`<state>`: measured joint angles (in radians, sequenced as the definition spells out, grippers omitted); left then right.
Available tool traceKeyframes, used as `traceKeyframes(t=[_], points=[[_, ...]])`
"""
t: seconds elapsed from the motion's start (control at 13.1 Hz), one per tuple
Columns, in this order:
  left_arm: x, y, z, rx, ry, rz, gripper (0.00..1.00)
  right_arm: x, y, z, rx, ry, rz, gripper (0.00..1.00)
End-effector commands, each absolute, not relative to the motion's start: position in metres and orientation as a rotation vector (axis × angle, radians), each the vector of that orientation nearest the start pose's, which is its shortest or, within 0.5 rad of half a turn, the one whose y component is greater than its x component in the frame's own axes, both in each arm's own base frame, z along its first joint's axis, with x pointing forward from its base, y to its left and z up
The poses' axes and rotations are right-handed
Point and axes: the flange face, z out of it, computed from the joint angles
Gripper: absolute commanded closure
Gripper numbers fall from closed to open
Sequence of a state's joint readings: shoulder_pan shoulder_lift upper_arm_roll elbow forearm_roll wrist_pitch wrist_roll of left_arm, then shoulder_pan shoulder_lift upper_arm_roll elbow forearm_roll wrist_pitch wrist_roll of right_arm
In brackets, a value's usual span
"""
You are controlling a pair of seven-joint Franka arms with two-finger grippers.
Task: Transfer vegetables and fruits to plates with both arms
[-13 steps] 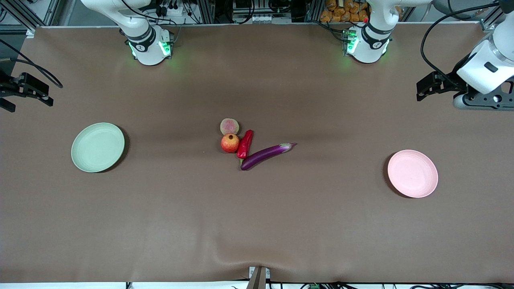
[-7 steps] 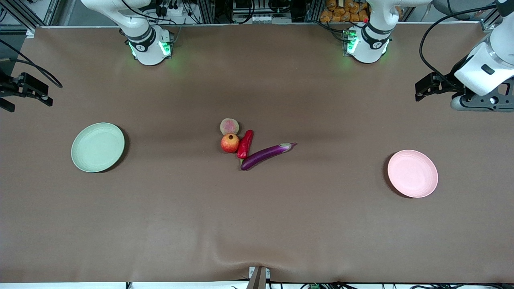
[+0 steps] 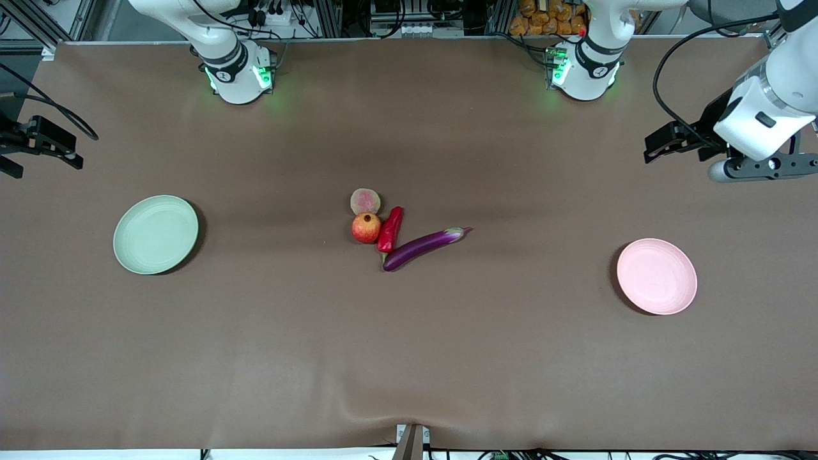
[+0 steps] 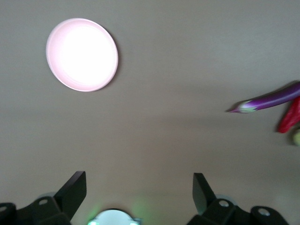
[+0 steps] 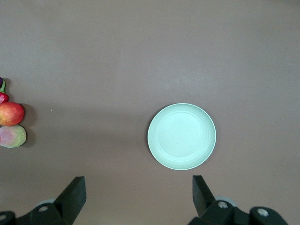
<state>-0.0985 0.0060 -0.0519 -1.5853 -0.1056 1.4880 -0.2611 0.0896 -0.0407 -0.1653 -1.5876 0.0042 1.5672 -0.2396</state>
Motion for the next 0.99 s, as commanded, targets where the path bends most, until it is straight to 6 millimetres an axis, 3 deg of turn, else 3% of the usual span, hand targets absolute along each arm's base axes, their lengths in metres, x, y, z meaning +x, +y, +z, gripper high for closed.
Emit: traceKeyframes(t=[0.0,0.15,0.38,0.69,0.84,0.92], points=[[0.560,-0.112,0.591,-3.263,-0.406,0.321,0.00,0.541,-0.045,0.643,-3.111,-0.230,-0.031,0.00],[0.577,-0.127,0.574,-3.229,-0.542,0.370,0.00,0.541,-0.044,0.642,-3.110,-0.233,-0.027,0.00],[0.589,-0.206,0.520,-3.141,-0.593,0.475,0.00,0.541,-0.044,0.642,-3.110,-0.235,-0.024,0.00],[0.579,-0.312,0.460,-3.022,-0.783,0.377,0.00,0.542,-0.043,0.640,-3.110,-0.238,-0.022,0.00],[0.568,-0.352,0.428,-2.929,-0.859,0.295,0.00,0.542,-0.043,0.640,-3.110,-0.240,-0.022,0.00],[0.571,-0.362,0.415,-2.914,-0.926,0.287,0.00,0.542,-0.042,0.640,-3.109,-0.242,-0.022,0.00]])
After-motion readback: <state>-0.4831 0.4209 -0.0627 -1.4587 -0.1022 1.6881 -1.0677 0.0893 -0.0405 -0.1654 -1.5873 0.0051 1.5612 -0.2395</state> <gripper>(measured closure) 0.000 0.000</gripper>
